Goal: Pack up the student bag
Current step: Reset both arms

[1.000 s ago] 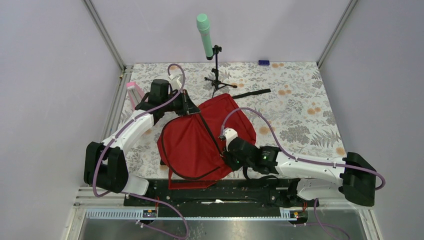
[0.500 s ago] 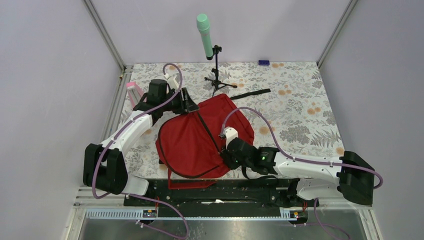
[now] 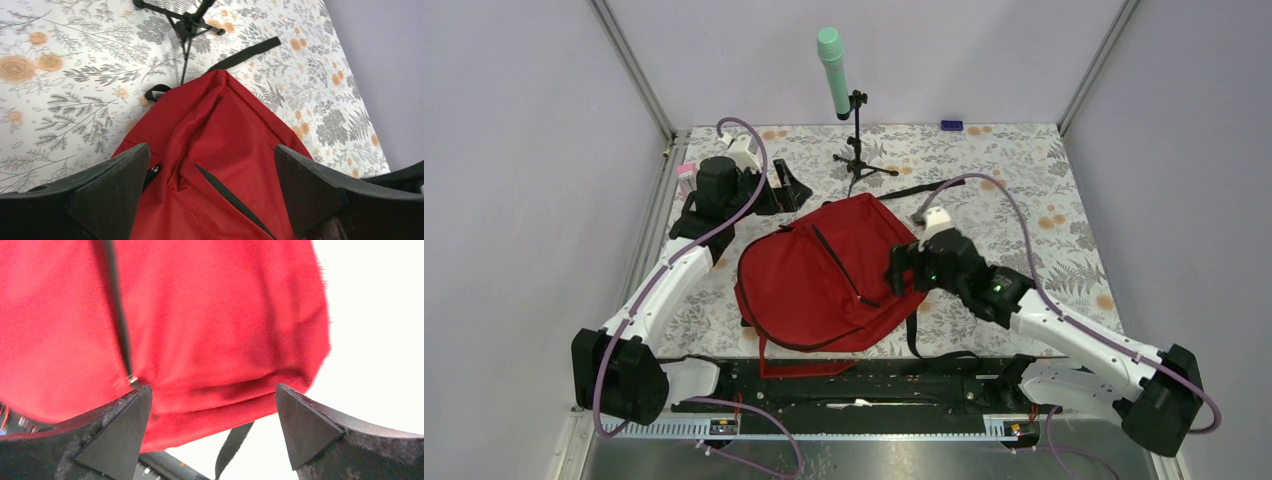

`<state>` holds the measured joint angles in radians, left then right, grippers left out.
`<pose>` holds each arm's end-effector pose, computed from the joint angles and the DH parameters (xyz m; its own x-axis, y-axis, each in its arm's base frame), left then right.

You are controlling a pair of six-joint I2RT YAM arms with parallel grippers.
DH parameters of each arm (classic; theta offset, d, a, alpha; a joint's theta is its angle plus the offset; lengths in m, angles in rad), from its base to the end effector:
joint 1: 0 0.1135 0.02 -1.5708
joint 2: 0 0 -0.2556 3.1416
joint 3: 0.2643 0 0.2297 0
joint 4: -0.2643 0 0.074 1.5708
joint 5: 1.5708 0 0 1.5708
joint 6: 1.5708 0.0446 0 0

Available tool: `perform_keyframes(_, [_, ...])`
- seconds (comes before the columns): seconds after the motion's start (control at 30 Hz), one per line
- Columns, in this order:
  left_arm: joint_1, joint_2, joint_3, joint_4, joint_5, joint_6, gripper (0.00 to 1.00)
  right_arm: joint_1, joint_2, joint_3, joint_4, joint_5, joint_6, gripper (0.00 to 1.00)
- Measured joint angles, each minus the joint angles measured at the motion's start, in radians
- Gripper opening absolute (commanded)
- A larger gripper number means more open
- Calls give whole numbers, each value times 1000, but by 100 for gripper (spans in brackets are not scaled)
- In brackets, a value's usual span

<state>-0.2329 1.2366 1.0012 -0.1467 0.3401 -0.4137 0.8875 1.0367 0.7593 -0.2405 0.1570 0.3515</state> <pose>0.2626 -0.0776 0.3183 -0.5407 -0.2612 -0.7996 0.3292 0.8091 -0.4869 0.1457 0.1679 0.2721 -0.5276 -0.1095 -0.8424 -0.5310 0.8166 0.2265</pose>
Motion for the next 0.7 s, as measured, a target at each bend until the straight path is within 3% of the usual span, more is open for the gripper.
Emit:
perform_keyframes(0.23, [0, -78, -16, -58, -142, 7, 99, -381, -120, -1, -43, -34, -8, 100])
perform_keyframes(0.37, [0, -166, 26, -150, -293, 34, 99, -566, -219, 8, -51, -20, -15, 100])
perform_keyframes(0.57, [0, -379, 90, -229, -527, 116, 99, -655, -327, 33, -44, 64, -95, 100])
perform_keyframes(0.7, [0, -539, 60, -217, -624, 177, 99, -655, -449, -36, 107, 96, -187, 100])
